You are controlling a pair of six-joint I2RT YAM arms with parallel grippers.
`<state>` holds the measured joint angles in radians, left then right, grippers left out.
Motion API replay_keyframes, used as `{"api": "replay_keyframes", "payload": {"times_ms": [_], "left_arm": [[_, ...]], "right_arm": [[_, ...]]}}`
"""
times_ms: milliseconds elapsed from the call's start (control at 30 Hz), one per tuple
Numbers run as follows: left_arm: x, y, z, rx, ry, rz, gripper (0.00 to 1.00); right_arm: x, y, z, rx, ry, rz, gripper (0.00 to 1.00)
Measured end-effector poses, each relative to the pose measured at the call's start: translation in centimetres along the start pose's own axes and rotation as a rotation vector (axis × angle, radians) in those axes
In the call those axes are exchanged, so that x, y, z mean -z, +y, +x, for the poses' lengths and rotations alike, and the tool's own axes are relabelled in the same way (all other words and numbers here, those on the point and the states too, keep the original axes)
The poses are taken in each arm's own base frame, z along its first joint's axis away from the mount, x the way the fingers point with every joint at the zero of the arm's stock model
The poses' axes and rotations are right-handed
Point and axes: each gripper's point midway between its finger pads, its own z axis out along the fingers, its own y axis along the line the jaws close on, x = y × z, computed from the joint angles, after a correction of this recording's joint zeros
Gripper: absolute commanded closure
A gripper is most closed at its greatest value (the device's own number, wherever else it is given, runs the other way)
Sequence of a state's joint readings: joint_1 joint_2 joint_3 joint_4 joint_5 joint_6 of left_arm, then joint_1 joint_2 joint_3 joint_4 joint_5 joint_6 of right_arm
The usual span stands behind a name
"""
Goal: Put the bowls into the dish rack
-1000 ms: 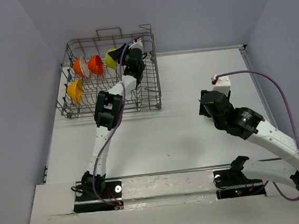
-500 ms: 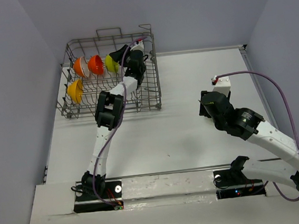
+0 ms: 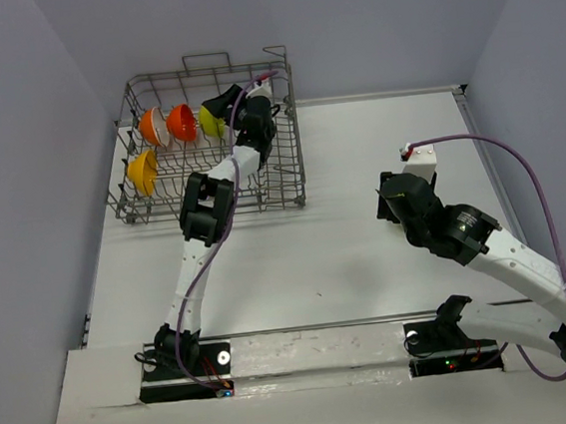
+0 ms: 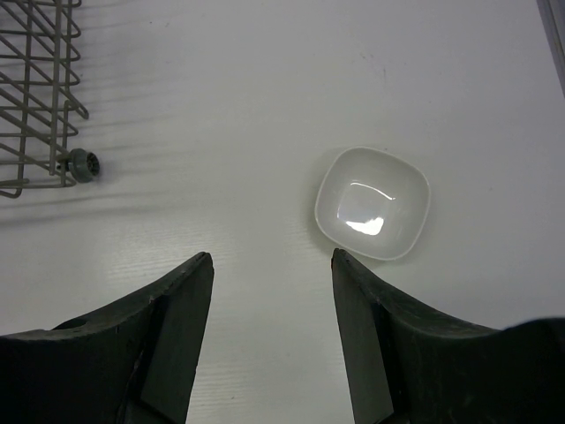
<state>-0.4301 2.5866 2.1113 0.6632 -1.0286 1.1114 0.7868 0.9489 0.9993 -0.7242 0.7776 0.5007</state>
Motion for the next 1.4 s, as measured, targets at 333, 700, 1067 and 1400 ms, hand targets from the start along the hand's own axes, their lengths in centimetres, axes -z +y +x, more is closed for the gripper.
{"api": "replay_keyframes", "payload": {"times_ms": [333,700,1067,1400], "left_arm": [[0.2,1.3,-0.6,0.009,-0.019,0.007,0.22],[0.8,7.4,-3.8,0.150,-0.066,-0.011,0.21],[3.6,12.2,-7.8,0.308,-0.103,0.050,0.15],[15.6,28.2,-16.1,0.821,-0.348,0.373,0.21]], "right_arm": [[-0.1,0.0,0.1,0.002,0.002,0.002,0.38],[-0.3,0.0,0.3,0.011,0.007,0.011,0.38],[-0.5,-0.6,0.1,0.001,-0.003,0.069,0.36],[-1.2,-3.1,-1.0,-0.066,-0.019,0.214,0.35]]}}
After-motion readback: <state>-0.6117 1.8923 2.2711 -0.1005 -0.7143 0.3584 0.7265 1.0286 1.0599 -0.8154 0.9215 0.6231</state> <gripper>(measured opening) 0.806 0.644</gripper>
